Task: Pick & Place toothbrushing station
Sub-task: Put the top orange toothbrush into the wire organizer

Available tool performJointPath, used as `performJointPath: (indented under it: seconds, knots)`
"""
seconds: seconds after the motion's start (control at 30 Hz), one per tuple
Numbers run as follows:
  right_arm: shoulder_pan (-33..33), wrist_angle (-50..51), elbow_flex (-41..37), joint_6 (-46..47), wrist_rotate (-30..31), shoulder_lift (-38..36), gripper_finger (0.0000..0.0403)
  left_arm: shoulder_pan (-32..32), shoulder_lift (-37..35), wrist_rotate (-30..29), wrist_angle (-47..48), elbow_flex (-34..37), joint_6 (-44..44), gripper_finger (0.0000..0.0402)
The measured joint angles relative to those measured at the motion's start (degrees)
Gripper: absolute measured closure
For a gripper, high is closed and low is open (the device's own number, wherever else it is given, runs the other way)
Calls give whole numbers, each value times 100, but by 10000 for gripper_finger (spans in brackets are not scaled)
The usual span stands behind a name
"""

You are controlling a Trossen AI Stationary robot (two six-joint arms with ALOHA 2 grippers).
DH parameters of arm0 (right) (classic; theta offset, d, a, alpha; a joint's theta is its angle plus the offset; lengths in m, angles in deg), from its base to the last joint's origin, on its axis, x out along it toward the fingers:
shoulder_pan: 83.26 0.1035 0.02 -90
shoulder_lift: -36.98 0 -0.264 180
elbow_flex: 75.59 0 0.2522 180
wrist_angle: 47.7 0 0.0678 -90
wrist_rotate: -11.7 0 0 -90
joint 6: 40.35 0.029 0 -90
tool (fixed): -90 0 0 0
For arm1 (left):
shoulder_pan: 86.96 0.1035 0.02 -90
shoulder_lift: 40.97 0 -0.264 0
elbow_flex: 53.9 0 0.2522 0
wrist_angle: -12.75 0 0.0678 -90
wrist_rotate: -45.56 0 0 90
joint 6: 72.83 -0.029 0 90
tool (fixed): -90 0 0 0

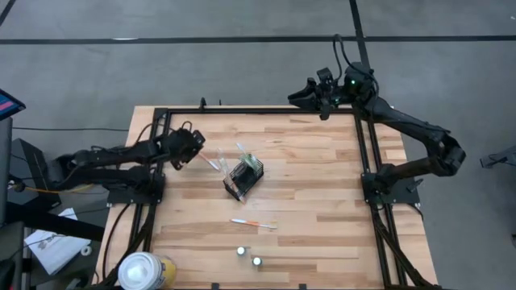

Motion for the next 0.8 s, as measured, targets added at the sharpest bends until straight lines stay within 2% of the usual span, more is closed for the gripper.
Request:
performJointPath:
  seconds: [0.2, 0.3, 0.47, 0.67, 0.8]
  knots:
    - [-3, 19, -2, -17, -180, 149, 282, 622, 0, 552, 16, 0, -106, 195]
    - [14, -37, -2, -17, -301, 294, 282, 851, 146, 970, 31, 0, -126, 181]
    - [94, -103, -2, -16, -320, 448, 282, 1056, 706, 1573, -2, 3, -137, 189]
    - [168, -167, -6, 11, -327, 523, 282, 1078, 1268, 1742, -509, 4, -125, 203]
    - [198, -237, -7, 20, -322, 526, 282, 1248, 1688, 2116, -652, -16, -105, 203]
